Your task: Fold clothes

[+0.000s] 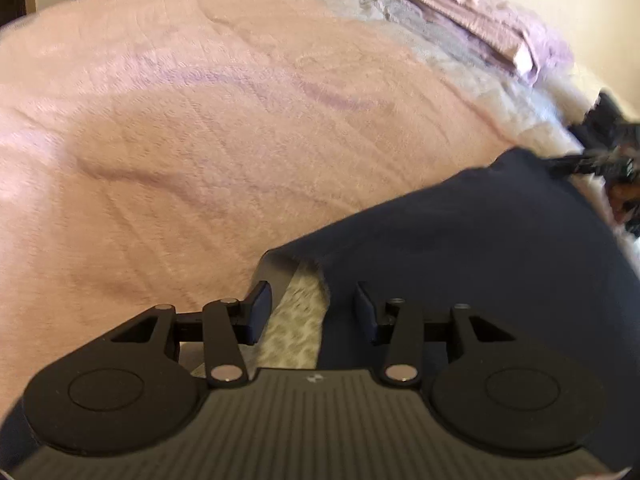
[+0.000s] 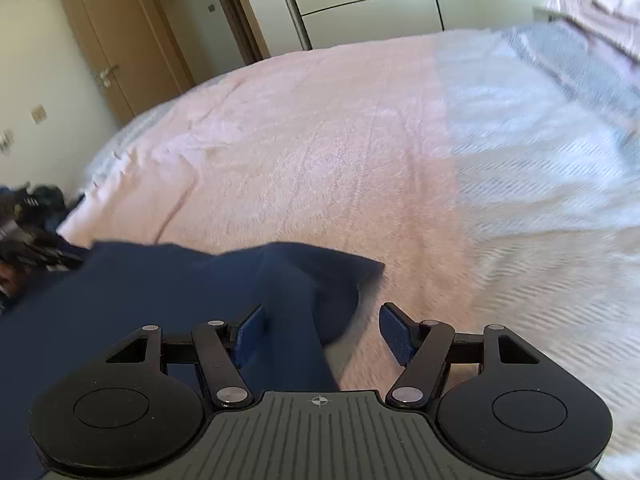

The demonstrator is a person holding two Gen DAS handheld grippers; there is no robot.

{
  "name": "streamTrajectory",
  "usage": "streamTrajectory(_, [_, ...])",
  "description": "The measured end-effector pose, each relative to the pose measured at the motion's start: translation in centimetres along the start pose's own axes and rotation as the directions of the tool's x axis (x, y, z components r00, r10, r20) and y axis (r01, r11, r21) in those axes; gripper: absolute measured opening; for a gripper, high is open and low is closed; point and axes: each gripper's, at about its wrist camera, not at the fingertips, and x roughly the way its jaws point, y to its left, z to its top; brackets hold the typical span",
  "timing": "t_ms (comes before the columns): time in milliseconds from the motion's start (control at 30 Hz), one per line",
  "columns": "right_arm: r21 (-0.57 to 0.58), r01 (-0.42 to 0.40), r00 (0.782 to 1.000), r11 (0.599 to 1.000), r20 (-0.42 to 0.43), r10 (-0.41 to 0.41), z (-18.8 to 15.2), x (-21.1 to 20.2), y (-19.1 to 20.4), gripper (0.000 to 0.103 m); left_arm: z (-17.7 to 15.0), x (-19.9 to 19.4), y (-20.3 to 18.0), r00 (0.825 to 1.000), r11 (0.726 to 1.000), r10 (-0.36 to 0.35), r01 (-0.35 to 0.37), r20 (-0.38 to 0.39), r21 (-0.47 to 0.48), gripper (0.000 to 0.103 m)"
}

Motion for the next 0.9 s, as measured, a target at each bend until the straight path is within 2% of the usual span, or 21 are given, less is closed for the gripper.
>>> streamTrajectory(167, [0.086,-0.062,0.997,0.994,-0.031,0.065,0.3,1.3,-1.1,0.066,0.4,0.4,0.8,0.999,0.995,-0.037,0.038,0.013,-0.092,0.041])
streamTrajectory(267, [0.216,-0.136,0.99,0.967,0.01,0.138,0.8,1.4,-2.7,0.066,0.8,0.4,1.1,0.997,0.987,-0.072,0.077,0.041,-0.139,0.038])
streamTrajectory(300, [0.237,-0.154,0.988,0.959,0.024,0.153,0.7,1.3,-3.0,0.052,1.0,0.4,1.1,0.995,0.986,-0.086,0.091,0.043,-0.143,0.036])
streamTrajectory(333, [0.255,-0.169,0.986,0.952,0.036,0.165,0.7,1.2,-3.3,0.028,1.1,0.5,1.0,0.994,0.984,-0.1,0.105,0.046,-0.146,0.032])
streamTrajectory(367, [0.251,-0.16,0.987,0.955,0.034,0.156,0.8,1.0,-3.3,0.014,1.3,0.4,0.6,0.992,0.983,-0.119,0.123,0.039,-0.135,0.029])
streamTrajectory(467, [0.217,-0.156,0.988,0.964,0.021,0.155,0.9,0.7,-2.7,0.012,1.3,0.3,-1.0,0.986,0.984,-0.163,0.164,0.022,-0.073,0.029])
streamTrajectory(600, [0.167,-0.155,0.987,0.974,-0.014,0.16,1.0,0.9,-1.8,0.012,1.2,1.2,-1.8,0.992,0.991,-0.127,0.127,0.006,-0.047,0.027])
streamTrajectory(667, [0.158,-0.153,0.988,0.975,-0.012,0.157,1.1,1.0,-1.7,0.012,1.1,1.5,-1.8,0.995,0.994,-0.1,0.1,0.013,-0.046,0.003])
streamTrajectory(700, [0.161,-0.157,0.987,0.974,-0.004,0.16,1.2,0.9,-1.8,0.012,1.1,1.3,-1.9,0.996,0.995,-0.09,0.091,0.022,-0.041,0.0])
streamTrajectory(733, [0.163,-0.161,0.987,0.973,0.004,0.163,1.2,0.8,-1.9,0.012,1.2,1.2,-1.9,0.996,0.996,-0.08,0.081,0.031,-0.037,0.0])
streamTrajectory(800, [0.167,-0.17,0.985,0.971,0.021,0.169,1.3,0.5,-2.1,0.002,1.3,0.3,-1.5,0.994,0.995,-0.09,0.092,0.057,-0.038,0.0])
streamTrajectory(900, [0.177,-0.186,0.982,0.966,0.045,0.181,1.5,0.2,-2.4,0.002,1.8,-0.8,-0.7,0.989,0.992,-0.11,0.115,0.099,-0.053,0.0])
